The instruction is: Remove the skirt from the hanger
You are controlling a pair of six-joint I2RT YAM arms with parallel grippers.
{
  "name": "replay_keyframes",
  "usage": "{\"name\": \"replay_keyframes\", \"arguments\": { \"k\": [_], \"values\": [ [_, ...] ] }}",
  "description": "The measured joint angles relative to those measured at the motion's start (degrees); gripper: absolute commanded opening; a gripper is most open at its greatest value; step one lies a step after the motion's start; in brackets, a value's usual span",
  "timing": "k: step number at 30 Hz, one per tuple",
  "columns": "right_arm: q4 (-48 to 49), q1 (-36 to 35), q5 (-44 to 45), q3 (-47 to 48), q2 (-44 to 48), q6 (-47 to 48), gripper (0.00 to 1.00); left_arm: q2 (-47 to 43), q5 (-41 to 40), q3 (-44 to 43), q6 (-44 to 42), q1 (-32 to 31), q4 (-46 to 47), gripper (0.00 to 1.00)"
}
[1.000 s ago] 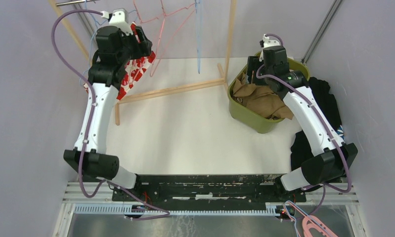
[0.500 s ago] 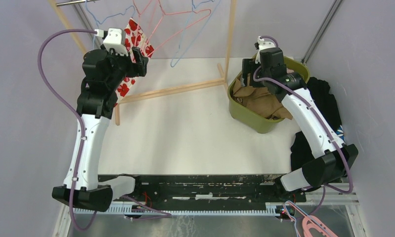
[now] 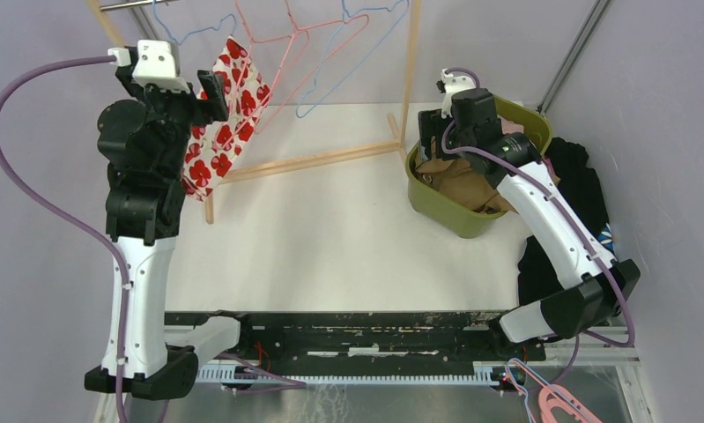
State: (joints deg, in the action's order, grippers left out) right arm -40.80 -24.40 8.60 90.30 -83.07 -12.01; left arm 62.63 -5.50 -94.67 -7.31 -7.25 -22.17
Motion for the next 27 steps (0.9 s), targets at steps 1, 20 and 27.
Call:
{"name": "replay_keyframes", "arguments": {
  "k": [1,20,27],
  "values": [
    [-0.02,-0.13,-0.02,0.00,0.15,0.09,0.80,0.39,-0.57,0.00,-0.11,0.00,-0.02,0.88],
    [0.48,-1.38,-0.94,-1.86,3.10,0.52,0.80,17.68,-9.60,-10.97,-8.76,4.70,-1.05,0.89],
    [0.57,-1.46,-1.53,-2.08,3.10,0.46,0.80,17.68,-5.22,-6.49,-8.52,12.35,-0.04,0.89]
  ]
}}
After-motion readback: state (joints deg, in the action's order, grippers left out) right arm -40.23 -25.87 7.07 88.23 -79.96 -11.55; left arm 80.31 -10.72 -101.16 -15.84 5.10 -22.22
